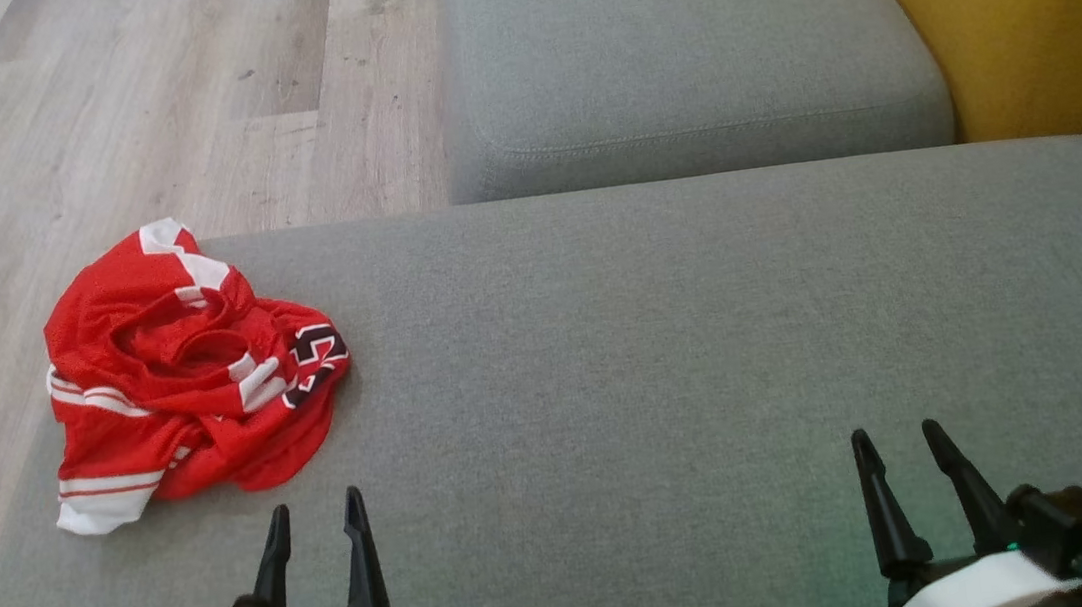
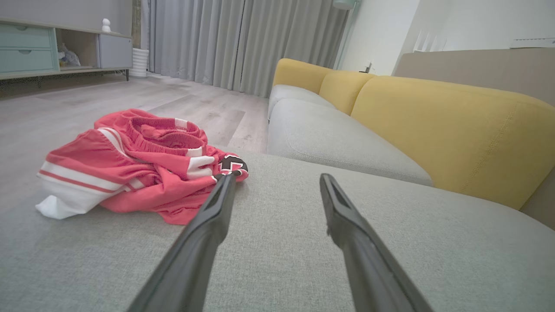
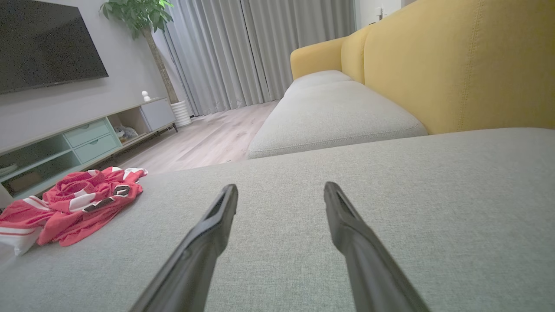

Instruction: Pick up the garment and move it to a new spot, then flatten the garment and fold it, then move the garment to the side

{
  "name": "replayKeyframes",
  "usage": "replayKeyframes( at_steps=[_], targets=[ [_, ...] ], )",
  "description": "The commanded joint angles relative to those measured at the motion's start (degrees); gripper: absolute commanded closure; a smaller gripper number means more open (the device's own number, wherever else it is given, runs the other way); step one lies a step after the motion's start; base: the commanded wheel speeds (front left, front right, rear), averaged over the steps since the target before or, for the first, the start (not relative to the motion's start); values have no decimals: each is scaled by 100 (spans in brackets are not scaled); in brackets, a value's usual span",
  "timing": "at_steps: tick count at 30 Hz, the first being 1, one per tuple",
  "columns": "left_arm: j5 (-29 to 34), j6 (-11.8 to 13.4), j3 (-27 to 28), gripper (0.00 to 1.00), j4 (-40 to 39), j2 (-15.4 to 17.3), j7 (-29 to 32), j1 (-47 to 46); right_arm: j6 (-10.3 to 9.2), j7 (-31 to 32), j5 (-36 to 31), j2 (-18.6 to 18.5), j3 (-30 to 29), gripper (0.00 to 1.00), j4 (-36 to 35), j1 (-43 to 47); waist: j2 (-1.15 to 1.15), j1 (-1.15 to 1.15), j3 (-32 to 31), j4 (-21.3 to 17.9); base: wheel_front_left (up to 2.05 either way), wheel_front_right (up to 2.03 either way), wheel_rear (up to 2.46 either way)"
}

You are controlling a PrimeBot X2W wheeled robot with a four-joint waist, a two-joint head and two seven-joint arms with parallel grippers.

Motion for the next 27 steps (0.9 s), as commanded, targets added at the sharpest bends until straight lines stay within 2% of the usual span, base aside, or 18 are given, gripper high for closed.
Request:
replayKeyframes(
  at_steps=[1,17,27],
  targets=[
    [99,19,81,0,-178,17,-69,-197,38,-70,-92,-46,152,0,-177,-177,0,0,0,1,0,0,0],
    [1128,208,-71,0,130,20,-358,-168,44,-358,-1178,-51,145,0,-18,-26,0,0,-84,21,0,0,0],
    [1089,218,-61,0,235,20,-366,-172,44,-366,-1157,-51,130,0,35,-13,0,0,-101,9,0,0,0]
  ],
)
